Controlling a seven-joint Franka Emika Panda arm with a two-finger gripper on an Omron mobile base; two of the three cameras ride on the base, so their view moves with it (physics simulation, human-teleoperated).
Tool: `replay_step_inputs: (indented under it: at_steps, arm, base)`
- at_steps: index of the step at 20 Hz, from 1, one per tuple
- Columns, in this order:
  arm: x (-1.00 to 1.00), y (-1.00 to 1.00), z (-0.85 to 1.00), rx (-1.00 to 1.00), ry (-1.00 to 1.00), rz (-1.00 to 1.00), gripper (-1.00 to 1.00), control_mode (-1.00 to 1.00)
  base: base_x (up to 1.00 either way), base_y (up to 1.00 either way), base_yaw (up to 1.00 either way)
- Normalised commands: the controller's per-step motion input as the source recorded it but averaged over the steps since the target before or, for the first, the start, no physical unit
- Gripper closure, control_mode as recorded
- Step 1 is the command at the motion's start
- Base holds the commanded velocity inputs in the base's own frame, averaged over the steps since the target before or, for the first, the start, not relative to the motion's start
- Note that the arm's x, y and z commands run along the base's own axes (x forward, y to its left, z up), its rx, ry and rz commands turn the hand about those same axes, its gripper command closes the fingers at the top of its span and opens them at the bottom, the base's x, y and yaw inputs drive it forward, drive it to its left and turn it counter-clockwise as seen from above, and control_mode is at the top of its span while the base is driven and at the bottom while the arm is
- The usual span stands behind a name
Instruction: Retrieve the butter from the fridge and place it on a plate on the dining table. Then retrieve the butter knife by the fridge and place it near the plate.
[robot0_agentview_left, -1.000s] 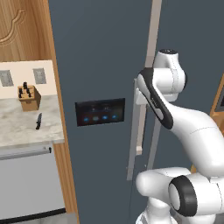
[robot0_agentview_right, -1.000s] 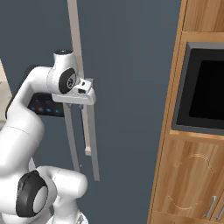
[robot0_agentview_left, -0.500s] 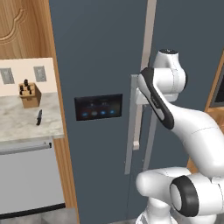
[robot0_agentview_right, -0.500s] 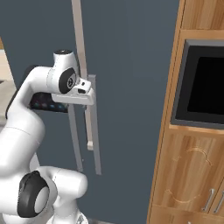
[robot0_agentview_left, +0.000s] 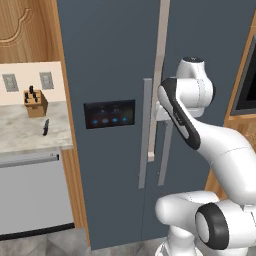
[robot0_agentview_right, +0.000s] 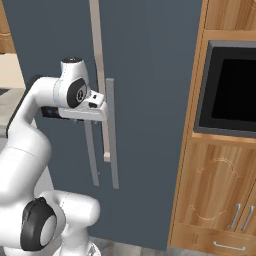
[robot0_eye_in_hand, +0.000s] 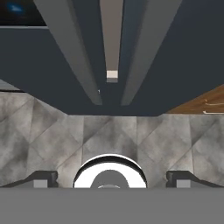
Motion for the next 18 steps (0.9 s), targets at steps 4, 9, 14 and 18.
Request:
replay_step_inputs:
  at_steps: [4, 9, 14, 18]
  arm:
    - [0.00, 0.00, 0.00, 0.00, 0.00, 0.00, -1.00, -1.00]
    - [-0.19, 0.00, -0.09, 0.00, 0.06, 0.00, -1.00, -1.00]
    - [-0.01, 0.00, 0.00, 0.00, 0.00, 0.00, -1.00, -1.00]
    - [0.00, 0.00, -0.01, 0.00, 0.00, 0.00, -1.00, -1.00]
  base:
    - [0.00, 0.00, 0.00]
    - [0.00, 0.00, 0.00]
    - [0.00, 0.00, 0.00]
    - [0.00, 0.00, 0.00]
